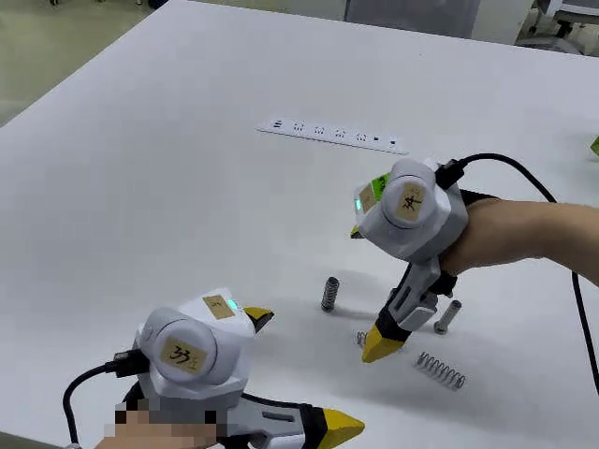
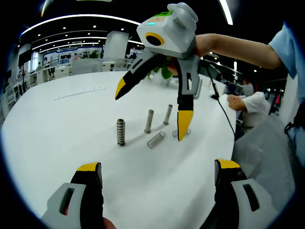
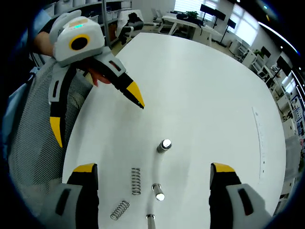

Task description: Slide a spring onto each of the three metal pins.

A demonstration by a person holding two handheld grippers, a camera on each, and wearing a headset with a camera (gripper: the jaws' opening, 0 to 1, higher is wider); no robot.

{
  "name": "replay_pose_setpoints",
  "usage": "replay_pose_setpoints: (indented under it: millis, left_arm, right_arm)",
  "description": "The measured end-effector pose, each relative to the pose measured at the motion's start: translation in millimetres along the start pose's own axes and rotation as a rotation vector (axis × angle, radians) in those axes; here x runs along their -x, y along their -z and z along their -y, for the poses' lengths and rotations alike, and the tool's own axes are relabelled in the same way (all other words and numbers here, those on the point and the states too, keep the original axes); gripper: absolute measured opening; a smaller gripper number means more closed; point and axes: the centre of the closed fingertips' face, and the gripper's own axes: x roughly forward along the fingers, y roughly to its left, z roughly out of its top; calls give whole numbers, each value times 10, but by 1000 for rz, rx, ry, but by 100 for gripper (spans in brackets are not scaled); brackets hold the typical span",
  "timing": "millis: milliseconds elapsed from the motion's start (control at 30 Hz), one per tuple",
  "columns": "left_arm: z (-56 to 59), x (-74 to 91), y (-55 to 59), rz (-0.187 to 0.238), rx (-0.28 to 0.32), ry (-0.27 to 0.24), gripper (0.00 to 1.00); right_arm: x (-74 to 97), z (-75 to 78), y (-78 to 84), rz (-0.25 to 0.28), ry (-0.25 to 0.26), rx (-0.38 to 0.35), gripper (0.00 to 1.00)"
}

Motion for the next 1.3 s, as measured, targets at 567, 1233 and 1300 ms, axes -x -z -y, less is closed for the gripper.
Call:
replay_pose_setpoints:
  millis: [567, 1233, 1300]
  left_arm:
    - [61, -35, 14, -25, -29, 30, 100]
    - [-80, -19, 16, -70, -72, 36, 98]
    - [-92, -32, 11, -72, -76, 40, 98]
  right_arm:
    - [263, -211, 560, 79, 86, -219, 99]
    - [490, -623, 1122, 157, 192, -468, 98]
    - [528, -664, 1128, 172, 210, -495, 98]
